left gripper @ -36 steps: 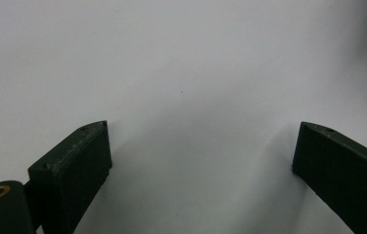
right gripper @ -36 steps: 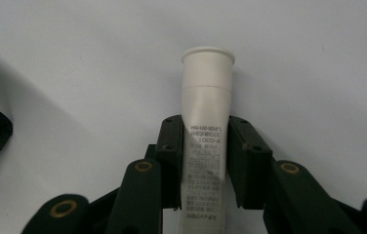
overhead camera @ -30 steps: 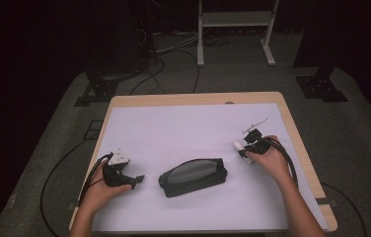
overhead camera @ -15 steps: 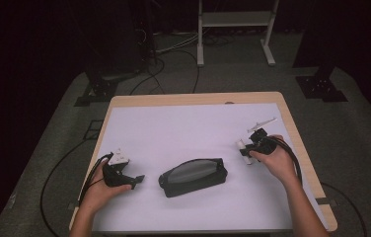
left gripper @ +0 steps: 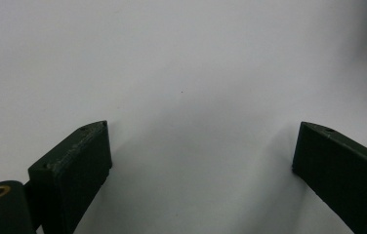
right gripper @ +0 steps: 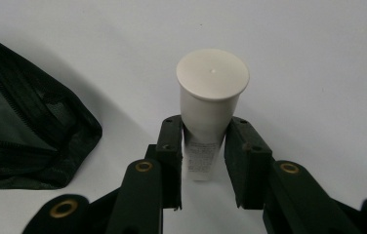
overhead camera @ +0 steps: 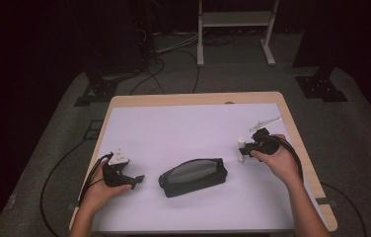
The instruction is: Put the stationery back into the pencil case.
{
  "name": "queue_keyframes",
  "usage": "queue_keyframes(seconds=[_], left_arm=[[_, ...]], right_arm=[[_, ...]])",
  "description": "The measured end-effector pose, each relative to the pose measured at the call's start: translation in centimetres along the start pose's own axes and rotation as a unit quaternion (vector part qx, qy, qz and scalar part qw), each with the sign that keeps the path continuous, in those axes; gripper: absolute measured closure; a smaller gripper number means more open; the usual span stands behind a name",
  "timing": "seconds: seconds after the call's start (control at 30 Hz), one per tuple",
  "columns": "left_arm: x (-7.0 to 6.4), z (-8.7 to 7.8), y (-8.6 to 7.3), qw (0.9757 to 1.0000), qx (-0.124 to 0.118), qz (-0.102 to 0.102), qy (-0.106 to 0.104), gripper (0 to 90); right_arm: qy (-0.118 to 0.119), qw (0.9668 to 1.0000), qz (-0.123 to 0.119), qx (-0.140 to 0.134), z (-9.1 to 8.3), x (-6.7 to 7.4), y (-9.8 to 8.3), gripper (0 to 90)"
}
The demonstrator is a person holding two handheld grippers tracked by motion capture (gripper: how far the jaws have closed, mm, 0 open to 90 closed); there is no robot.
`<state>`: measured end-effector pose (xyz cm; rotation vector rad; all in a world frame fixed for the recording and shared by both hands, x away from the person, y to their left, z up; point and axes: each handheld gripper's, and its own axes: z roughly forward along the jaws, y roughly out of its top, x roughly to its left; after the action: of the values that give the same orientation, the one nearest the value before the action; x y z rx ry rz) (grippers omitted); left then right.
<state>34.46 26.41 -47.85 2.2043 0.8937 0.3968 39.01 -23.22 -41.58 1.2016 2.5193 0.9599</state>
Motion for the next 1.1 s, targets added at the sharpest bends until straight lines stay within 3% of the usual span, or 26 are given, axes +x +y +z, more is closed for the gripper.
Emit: queue_keyframes(seconds=[0.43, 1.1], left_arm=[[0.0, 0.0, 0.0, 1.0000, 0.000, 0.000, 0.000, 6.4], [0.0, 0.0, 0.0, 1.0000, 0.000, 0.000, 0.000, 6.4]], right_arm=[[0.006, 0.9992, -0.014, -0.035, -2.3, 0.9, 0.6, 68.0], [0.045, 0.9934, -0.074, -0.074, -4.9, 5.0, 2.1, 68.1]])
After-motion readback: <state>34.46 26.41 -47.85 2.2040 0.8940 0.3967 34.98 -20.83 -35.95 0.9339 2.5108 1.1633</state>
